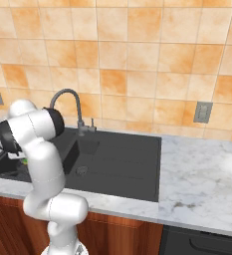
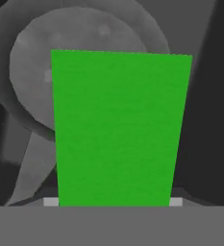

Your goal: Pick the pan and sponge and place them into the sink. Then turn on the water.

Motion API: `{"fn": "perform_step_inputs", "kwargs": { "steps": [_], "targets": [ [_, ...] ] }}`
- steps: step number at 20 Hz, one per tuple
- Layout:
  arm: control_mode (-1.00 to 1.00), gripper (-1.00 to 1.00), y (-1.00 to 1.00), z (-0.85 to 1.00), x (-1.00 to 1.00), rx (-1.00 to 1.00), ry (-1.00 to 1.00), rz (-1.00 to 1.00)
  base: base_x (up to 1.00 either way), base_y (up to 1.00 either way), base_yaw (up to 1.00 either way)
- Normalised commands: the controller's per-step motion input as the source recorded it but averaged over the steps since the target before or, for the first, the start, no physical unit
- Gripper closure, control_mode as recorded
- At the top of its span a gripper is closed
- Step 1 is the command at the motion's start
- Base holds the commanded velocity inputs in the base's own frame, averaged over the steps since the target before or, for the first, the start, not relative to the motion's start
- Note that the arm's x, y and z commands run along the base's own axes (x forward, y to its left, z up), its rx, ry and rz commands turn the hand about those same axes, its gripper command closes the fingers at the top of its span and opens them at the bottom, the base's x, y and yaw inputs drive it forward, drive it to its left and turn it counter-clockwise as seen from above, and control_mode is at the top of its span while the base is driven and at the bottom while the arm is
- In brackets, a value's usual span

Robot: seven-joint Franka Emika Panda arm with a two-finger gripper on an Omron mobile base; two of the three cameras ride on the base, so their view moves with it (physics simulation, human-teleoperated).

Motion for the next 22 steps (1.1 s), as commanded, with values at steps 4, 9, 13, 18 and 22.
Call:
{"fn": "perform_step_inputs", "kwargs": {
  "steps": [4,9,13,18,22],
  "targets": [
    [-1.0,1.0,0.0,-0.24,0.25,0.0,-0.05,-0.18,0.0,0.0,0.0],
    [-1.0,1.0,0.03,-0.34,0.26,-0.02,-0.04,-0.18,0.0,0.0,0.0],
    [-1.0,1.0,0.06,-0.39,0.33,-0.06,-0.05,-0.18,0.0,0.0,0.0],
    [-1.0,1.0,0.12,-0.41,0.31,-0.08,-0.05,-0.18,0.0,0.0,0.0],
    [-1.0,1.0,0.15,-0.32,0.28,-0.06,-0.05,-0.18,0.0,0.0,0.0]
  ]
}}
